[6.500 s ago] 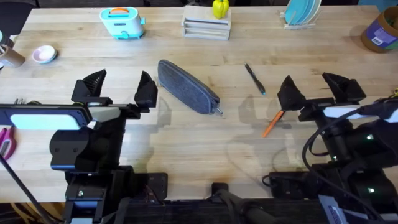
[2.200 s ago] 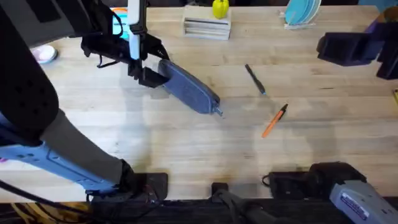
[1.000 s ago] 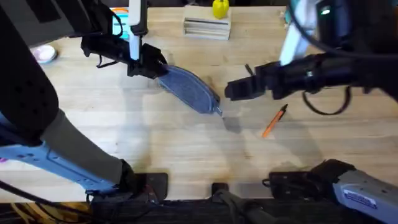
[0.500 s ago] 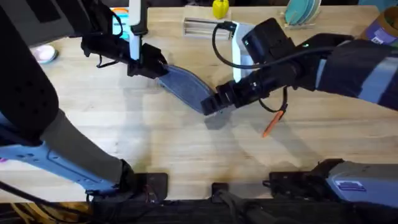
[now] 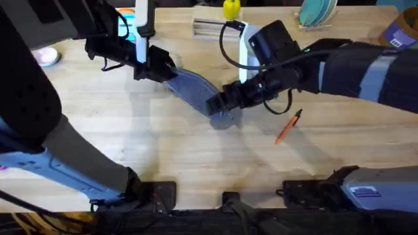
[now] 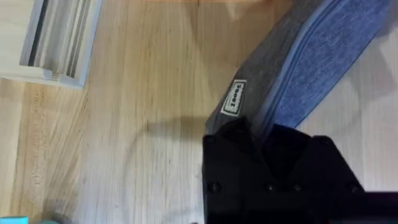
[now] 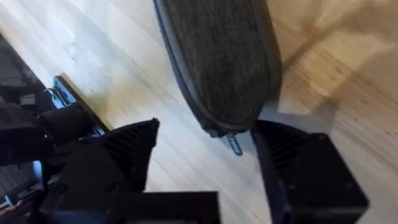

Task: Unzip the bag, pick up the pens from the table one at a time and place them inside, then zip the bag closed.

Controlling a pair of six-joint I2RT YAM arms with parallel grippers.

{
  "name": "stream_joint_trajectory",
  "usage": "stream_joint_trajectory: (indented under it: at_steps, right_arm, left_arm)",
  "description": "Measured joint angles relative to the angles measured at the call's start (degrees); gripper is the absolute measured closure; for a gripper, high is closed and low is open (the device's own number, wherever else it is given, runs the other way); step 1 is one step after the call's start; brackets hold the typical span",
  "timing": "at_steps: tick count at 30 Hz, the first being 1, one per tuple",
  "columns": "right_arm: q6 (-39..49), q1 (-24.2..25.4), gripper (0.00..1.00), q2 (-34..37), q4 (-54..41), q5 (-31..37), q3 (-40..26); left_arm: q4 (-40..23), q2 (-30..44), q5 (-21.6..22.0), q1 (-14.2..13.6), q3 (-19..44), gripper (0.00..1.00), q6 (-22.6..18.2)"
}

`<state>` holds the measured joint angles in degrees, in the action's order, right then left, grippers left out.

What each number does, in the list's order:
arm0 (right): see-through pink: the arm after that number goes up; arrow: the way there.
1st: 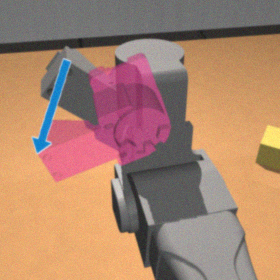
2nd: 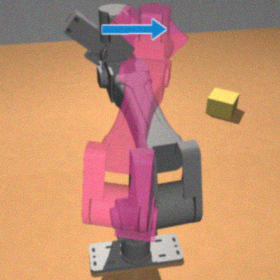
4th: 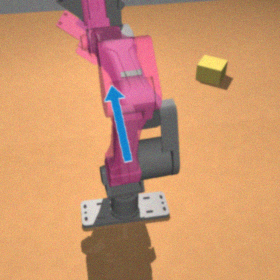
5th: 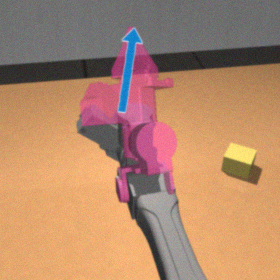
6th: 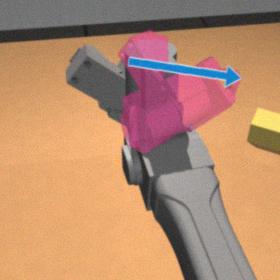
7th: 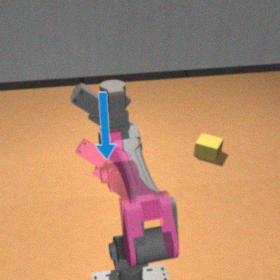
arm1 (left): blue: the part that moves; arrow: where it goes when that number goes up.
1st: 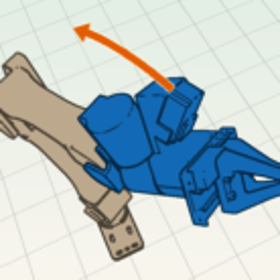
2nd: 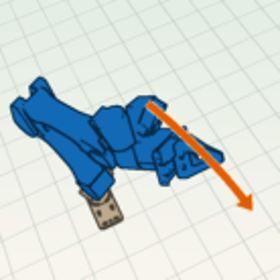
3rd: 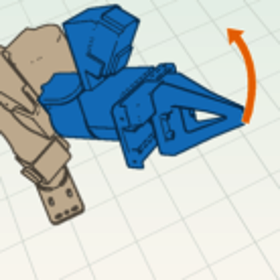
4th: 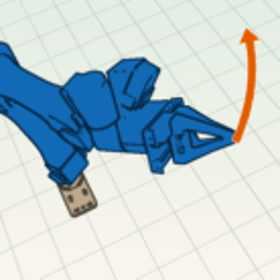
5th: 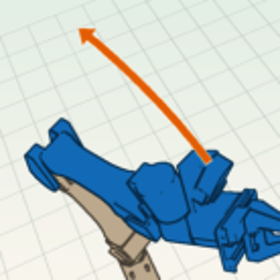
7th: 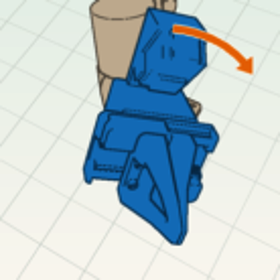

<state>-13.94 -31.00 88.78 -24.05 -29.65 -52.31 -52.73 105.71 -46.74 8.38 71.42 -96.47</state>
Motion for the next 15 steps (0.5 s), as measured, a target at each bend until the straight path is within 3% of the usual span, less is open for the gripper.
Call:
stream_joint_trajectory:
  at_steps: [5,12,15]
  right_arm:
    - [-0.86,0.04,0.553,0.23,-0.32,-0.69,0.14]
    - [-1.1,0.04,0.715,0.23,-0.36,-1.89,0.37]
    - [-1.29,0.02,0.839,0.23,-0.34,-2.68,0.37]
  left_arm:
    - [0.7,0.0,0.14,0.0,0.0,0.96,-0.02]
    - [0.7,0.0,0.24,0.0,0.0,0.96,-0.02]
    - [0.7,0.0,0.24,0.0,0.0,0.96,-0.02]
